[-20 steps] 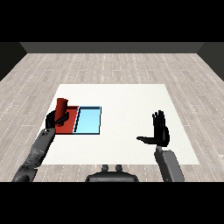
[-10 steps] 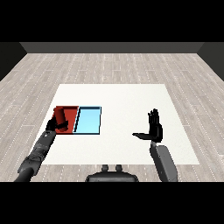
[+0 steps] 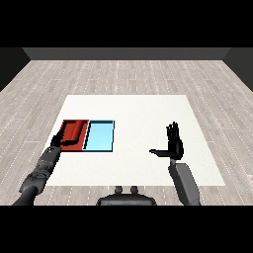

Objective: Pick the red can and put it in the red box

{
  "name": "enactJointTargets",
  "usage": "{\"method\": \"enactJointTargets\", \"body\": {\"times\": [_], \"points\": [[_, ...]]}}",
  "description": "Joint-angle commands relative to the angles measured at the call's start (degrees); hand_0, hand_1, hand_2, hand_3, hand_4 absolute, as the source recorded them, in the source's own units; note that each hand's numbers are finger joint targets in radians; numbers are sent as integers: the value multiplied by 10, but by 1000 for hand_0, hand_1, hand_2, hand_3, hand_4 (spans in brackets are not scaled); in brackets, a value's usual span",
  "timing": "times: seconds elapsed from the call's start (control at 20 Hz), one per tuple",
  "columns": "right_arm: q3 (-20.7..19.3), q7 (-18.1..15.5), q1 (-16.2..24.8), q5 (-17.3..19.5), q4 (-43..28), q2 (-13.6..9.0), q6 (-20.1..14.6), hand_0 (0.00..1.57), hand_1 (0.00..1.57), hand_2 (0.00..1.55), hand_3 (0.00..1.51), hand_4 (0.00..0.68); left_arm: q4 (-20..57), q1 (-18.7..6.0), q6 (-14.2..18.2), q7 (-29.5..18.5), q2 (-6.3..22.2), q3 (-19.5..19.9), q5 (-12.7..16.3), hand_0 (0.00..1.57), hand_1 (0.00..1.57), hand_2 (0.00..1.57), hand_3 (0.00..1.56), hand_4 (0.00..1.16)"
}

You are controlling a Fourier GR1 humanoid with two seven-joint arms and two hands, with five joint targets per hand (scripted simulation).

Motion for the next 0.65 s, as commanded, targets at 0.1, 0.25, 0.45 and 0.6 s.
{"method": "enactJointTargets", "body": {"times": [0.1, 0.25, 0.45, 0.6], "points": [[6, -13, 7, -9, 8, 9, 18, 0, 0, 0, 0, 0, -104, 8, -93, -181, -1, 127, 131, 1022, 1022, 959, 0, 0], [-4, 13, -5, -16, -14, -11, 21, 0, 0, 0, 0, 0, -168, -9, -164, -244, -64, 165, 188, 0, 0, 0, 0, 0], [-1, -1, -4, 3, 4, -12, 17, 0, 0, 0, 0, 0, -245, 26, -229, -327, -142, 169, 223, 0, 0, 0, 0, 0], [6, -26, 12, 13, 19, -25, 46, 0, 0, 0, 0, 0, -327, 72, -218, -334, -188, 130, 211, 0, 0, 0, 0, 0]]}}
